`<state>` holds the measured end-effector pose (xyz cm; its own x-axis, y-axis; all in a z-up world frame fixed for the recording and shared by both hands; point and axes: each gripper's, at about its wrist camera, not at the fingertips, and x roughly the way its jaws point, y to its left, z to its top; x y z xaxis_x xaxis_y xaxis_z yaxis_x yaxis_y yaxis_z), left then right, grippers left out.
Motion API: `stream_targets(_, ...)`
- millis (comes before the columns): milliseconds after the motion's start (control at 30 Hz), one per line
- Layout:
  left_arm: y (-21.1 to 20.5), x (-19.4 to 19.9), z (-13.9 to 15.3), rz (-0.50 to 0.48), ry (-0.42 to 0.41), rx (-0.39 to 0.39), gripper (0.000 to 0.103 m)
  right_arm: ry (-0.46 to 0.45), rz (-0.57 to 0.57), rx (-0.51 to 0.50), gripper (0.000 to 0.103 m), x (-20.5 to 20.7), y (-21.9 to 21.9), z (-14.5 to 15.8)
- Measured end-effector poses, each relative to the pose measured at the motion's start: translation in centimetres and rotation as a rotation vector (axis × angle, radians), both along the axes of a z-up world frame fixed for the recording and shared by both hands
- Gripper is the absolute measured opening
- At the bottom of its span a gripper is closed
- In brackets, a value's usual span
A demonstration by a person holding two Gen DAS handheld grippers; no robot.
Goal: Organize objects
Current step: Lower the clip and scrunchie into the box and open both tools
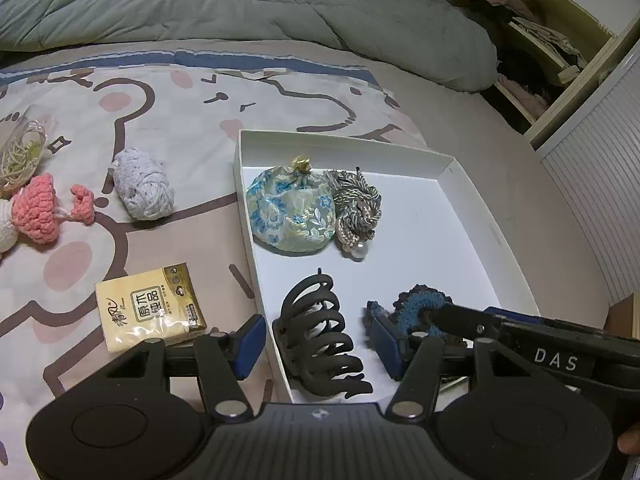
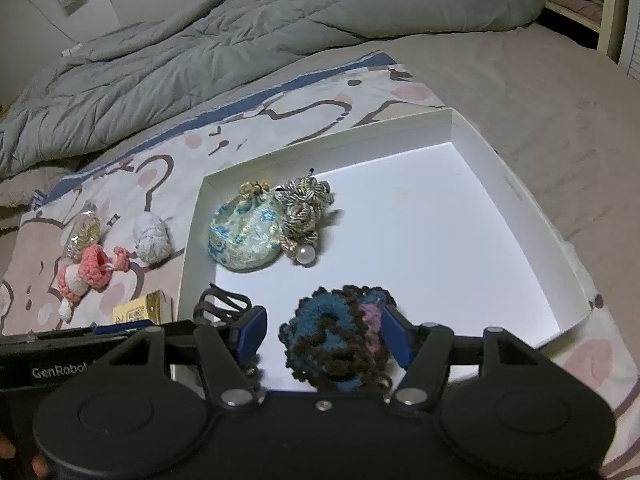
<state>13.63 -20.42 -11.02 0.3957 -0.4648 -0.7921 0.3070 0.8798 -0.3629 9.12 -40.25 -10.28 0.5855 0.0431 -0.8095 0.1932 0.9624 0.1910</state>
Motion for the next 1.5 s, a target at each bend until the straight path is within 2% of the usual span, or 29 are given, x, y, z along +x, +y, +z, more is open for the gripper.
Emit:
stream_targets(200,0.1,0.0,0.0,-0.001,0.002,0.005,0.060,0.092,-0.002,0.018,0.051,0.1,-0.3,-1.3)
stream_targets(300,0.3,0.0,0.0,0.001,0.008,0.005,0.060,0.113,-0.002,0.061,0.041,0.4,-0.5,-2.7)
stream_targets(400,0.4,0.0,0.0,0.004,0.012,0.009,0.060,0.102,0.005,0.090,0.039,0.7,-0.5,-3.1)
stream_targets(700,0.4,0.2,0.1,-0.001,0.012,0.022,0.060,0.072,0.061,0.084,0.039,1.0,0.7,-2.1)
stream_targets(800,0.5,0.1,0.4,-0.004,0.003,0.039,0.066,0.045,0.030,0.054,0.047,0.5,0.5,-0.9)
stream_targets(1000,0.7,-0.4,1.5,-0.017,-0.027,0.057,0.068,-0.015,0.007,0.061,0.050,-0.7,-0.1,1.1)
stream_targets(1267,1.5,-1.6,3.4,-0.034,-0.096,0.091,0.079,-0.072,-0.013,0.011,0.057,-2.3,-0.5,3.1)
stream_targets(1500,2.6,-2.7,4.8,-0.024,-0.153,0.124,0.089,-0.121,-0.020,-0.024,0.071,-3.7,-0.4,4.9)
